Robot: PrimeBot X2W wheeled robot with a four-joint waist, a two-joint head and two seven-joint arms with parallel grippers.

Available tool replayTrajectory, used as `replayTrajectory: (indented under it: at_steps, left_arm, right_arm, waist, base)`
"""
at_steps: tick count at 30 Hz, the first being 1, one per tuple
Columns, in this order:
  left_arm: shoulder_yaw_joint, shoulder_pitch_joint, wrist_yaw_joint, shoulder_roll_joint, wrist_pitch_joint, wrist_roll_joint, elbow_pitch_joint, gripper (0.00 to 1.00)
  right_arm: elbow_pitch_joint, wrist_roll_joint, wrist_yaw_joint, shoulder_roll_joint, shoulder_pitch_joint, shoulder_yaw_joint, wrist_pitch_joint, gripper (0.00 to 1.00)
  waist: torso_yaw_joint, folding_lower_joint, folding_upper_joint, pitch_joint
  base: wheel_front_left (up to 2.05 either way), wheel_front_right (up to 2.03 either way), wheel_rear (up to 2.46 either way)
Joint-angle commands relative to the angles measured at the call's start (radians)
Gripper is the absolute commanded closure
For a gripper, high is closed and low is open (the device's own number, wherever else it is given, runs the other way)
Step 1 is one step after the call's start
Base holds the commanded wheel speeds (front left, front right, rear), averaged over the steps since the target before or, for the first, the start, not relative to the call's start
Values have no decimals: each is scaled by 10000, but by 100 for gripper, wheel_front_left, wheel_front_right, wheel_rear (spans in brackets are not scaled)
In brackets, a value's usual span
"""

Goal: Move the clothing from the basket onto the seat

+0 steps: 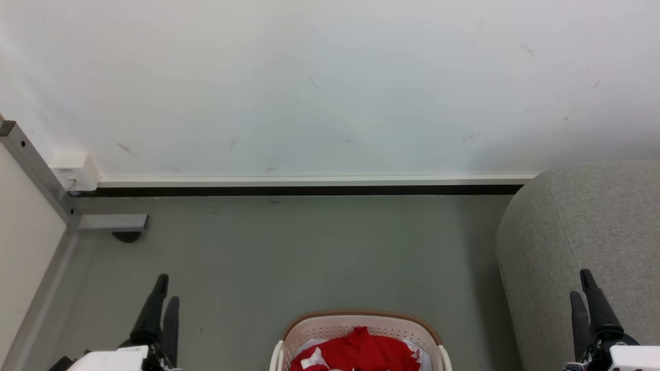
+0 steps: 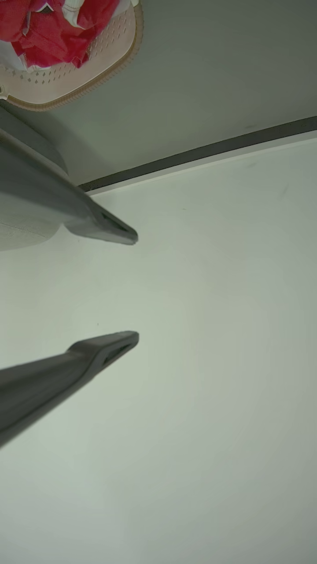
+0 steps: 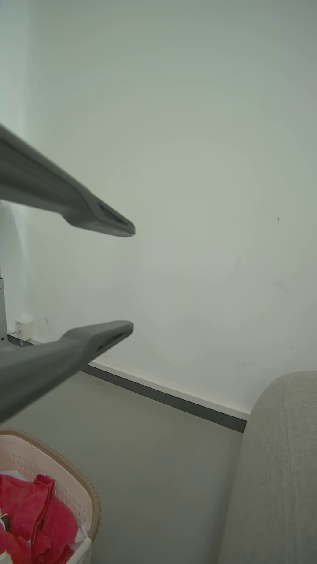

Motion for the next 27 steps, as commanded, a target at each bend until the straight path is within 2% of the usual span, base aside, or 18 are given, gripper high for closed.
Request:
replayTrajectory:
  at_steps: [1, 10, 26, 27]
  left_arm:
    - [-75, -272, -91, 86, -173, 195, -284, 0]
    - [-195, -326, -192, 151, -609, 1183, -562, 0]
    - [-308, -311, -345, 221, -1257, 4387, -750, 0]
    - [-308, -311, -345, 221, -1257, 4387, -750, 0]
  right_arm:
    - [-287, -269, -1, 28, -225, -167, -28, 0]
    - [-609, -1528, -3, 370, -266, -462, -58, 0]
    - [-446, -5477, -6, 907, -276, -1019, -98, 0]
    - [-446, -5477, -6, 907, -276, -1019, -98, 0]
  waist:
    - [-3, 0, -1, 4]
    - [-26, 0, -1, 17]
    - [-121, 0, -1, 47]
    - [-121, 0, -1, 47]
  base:
    - [0, 0, 0]
    - [0, 0, 0]
    - [0, 0, 0]
    - [0, 0, 0]
